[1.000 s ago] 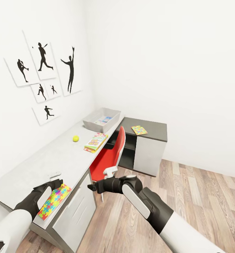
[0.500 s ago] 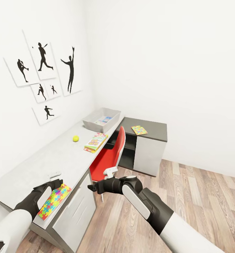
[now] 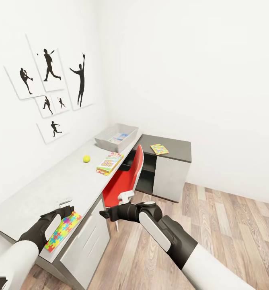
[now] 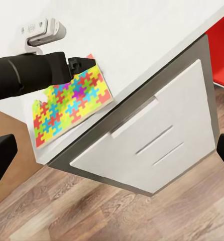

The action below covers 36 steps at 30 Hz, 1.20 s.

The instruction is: Put all the toys in the child's room - the three board games (two on the bed and one on the table), the two jigsaw puzzles on the table, and the tennis ball on the table - inside the toy box on the table in the child's room.

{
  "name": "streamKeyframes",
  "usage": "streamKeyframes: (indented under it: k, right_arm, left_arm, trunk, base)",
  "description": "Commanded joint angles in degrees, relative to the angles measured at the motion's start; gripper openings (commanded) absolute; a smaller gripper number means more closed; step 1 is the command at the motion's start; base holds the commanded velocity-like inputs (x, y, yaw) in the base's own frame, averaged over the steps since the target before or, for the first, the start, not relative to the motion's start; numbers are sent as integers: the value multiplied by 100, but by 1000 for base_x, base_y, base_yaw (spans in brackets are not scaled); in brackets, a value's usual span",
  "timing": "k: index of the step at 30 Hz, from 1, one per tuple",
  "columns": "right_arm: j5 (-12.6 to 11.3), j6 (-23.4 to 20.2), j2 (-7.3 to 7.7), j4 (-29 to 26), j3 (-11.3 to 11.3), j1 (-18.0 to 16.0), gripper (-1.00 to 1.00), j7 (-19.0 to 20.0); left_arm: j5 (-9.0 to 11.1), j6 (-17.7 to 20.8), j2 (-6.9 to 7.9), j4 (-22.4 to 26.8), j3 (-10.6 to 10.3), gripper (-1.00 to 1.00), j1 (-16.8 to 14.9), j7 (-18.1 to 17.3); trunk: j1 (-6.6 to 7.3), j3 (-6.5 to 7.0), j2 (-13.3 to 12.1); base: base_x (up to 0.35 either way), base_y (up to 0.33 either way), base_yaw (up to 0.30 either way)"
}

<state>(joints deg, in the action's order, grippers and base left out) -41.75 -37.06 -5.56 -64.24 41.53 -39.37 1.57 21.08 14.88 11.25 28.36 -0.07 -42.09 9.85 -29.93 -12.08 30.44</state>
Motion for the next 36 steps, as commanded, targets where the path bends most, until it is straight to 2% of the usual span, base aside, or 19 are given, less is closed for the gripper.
streamKeyframes:
  k: [1,10,36]
  right_arm:
    - [14,-23,-1,-2,-2,-6,100,16]
    - [17,32,34,14,-11,-1,100,17]
    - [5,67,63,17,-13,-1,100,19]
  left_arm:
    - [49,32,1,14,-1,100,-1,27]
    - [38,32,-69,12,-34,100,-1,28]
    - [36,32,-72,11,-44,100,-1,35]
  trunk:
    - [-2,-10,9]
    - [-2,-10,9]
    - [-2,-10,9]
  base:
    - [0,0,0]
    - [0,0,0]
    - [0,0,0]
